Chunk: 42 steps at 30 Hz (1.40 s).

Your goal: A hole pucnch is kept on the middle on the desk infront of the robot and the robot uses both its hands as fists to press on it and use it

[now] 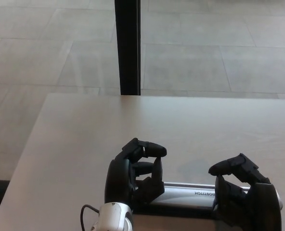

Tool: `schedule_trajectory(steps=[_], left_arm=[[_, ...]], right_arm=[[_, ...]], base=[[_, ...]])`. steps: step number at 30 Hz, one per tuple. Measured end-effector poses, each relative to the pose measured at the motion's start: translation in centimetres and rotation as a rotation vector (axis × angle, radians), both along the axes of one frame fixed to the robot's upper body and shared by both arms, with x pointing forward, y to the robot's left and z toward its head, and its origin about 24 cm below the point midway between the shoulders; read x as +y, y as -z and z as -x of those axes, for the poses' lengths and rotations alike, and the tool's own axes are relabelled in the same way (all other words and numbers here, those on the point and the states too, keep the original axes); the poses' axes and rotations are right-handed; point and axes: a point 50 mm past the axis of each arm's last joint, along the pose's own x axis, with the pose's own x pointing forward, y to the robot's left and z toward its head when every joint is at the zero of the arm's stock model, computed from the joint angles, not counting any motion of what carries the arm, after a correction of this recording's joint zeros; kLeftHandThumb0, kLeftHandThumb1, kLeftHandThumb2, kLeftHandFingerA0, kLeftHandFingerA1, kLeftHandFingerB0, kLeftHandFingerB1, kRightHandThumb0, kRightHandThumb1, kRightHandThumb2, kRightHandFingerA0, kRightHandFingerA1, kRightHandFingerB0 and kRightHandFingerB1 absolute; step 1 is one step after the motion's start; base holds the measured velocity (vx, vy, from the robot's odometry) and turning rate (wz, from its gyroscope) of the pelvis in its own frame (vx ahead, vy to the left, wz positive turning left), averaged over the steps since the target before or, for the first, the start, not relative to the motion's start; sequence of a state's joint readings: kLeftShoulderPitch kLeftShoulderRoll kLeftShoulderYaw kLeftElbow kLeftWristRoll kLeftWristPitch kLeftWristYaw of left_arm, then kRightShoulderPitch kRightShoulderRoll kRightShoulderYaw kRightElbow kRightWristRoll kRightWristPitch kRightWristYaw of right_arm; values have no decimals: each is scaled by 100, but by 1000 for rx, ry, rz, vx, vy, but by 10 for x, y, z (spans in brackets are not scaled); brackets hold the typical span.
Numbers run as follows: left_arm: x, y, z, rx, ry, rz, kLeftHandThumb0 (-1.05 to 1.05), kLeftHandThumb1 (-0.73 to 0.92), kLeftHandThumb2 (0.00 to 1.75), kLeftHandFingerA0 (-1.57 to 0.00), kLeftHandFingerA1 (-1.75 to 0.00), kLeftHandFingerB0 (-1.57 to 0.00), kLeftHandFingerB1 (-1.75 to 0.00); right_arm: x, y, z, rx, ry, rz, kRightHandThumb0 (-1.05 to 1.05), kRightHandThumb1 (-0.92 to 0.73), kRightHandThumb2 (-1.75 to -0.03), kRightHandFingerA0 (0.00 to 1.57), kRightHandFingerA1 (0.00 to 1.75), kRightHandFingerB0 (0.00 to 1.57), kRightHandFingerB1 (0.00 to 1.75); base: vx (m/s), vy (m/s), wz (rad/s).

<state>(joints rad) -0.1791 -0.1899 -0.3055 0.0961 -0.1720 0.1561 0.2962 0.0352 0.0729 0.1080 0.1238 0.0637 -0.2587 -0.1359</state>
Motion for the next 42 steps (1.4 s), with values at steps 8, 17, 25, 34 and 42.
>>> schedule_trajectory(steps=[8,17,25,34,42], left_arm=[[1,6,0,12,-15,-14,-32,62,105,-101,-175,-72,-175],[-7,17,4,-54,-54,-95,-45,71,101,-100,-175,-73,-175],[-12,31,11,-107,-97,-166,-43,71,104,-99,-175,-72,-175],[-17,41,19,-191,-140,-240,-42,71,106,-102,-175,-70,-175],[-21,47,23,-257,-171,-291,-42,70,106,-102,-175,-71,-175]], right_arm=[[0,8,0,-67,12,23,-32,-67,-100,102,175,73,175],[0,16,-1,-117,31,42,-34,-71,-94,100,175,70,175],[0,22,0,-151,48,69,-38,-74,-91,97,175,72,175],[0,26,-2,-187,72,110,-36,-74,-92,96,175,72,175],[-1,29,-2,-224,91,148,-38,-78,-86,95,175,71,175]], base=[[0,0,0],[0,0,0],[0,0,0],[0,0,0],[0,0,0]])
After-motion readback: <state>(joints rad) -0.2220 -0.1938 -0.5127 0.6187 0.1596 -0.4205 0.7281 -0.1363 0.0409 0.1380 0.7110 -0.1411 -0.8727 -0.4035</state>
